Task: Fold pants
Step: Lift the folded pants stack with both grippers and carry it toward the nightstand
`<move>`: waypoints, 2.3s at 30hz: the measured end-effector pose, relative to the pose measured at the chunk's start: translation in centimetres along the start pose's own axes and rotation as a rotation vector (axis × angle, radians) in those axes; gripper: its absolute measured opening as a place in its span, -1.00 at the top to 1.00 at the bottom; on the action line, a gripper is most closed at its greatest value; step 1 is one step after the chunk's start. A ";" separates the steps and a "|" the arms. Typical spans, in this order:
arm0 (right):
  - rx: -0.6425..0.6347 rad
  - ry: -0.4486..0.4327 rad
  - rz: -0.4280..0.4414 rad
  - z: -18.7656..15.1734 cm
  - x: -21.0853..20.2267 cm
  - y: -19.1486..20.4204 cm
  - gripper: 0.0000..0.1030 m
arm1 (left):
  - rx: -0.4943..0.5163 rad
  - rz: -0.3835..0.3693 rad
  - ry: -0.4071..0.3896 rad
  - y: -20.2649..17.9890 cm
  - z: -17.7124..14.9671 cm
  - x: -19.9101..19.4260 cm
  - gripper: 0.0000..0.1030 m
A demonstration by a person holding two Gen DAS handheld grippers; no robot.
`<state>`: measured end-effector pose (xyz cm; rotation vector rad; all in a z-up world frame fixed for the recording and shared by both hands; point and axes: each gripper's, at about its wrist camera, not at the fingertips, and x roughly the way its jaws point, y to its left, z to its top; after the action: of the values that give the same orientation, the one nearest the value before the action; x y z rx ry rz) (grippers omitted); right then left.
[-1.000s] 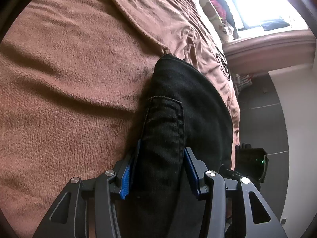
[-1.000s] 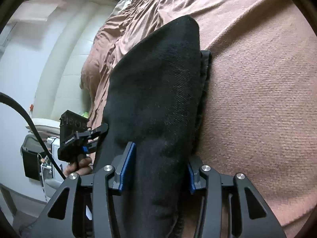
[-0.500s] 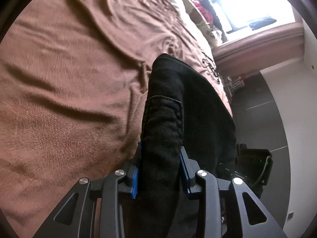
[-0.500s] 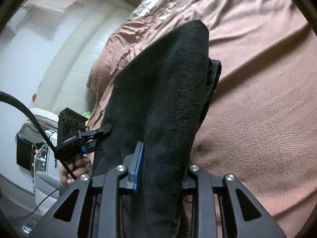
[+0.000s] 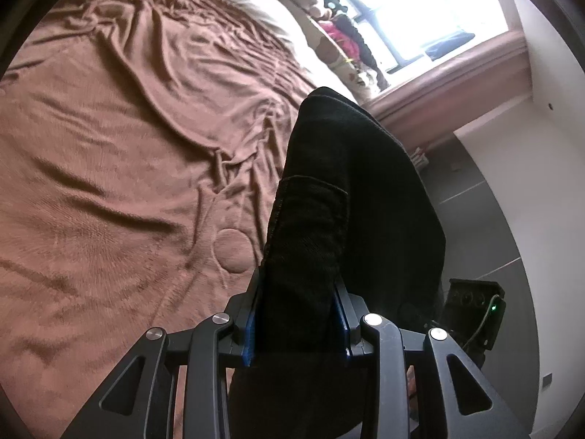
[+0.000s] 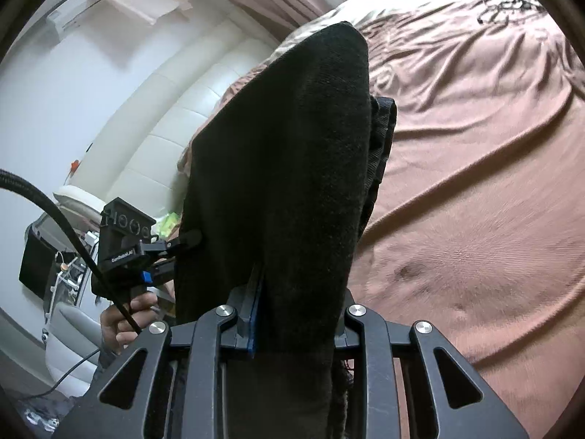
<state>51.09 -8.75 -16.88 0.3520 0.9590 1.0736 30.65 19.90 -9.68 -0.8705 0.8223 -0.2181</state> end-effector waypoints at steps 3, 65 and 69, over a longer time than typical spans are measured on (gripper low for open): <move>-0.017 -0.018 -0.001 -0.4 -1.3 0.3 0.55 | 0.019 -0.014 -0.015 -1.1 -0.4 -1.1 0.31; -0.141 -0.423 -0.364 -14.3 -31.6 5.7 0.56 | 0.446 -0.327 0.071 -34.4 -13.9 3.7 0.31; -0.123 -0.433 -0.396 -14.2 -33.6 4.4 0.56 | 0.462 -0.343 0.101 -36.5 -14.5 6.0 0.31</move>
<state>32.44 -38.31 -5.62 0.2638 0.5403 0.6526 29.74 -15.14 9.07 -0.5592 0.6721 -0.7285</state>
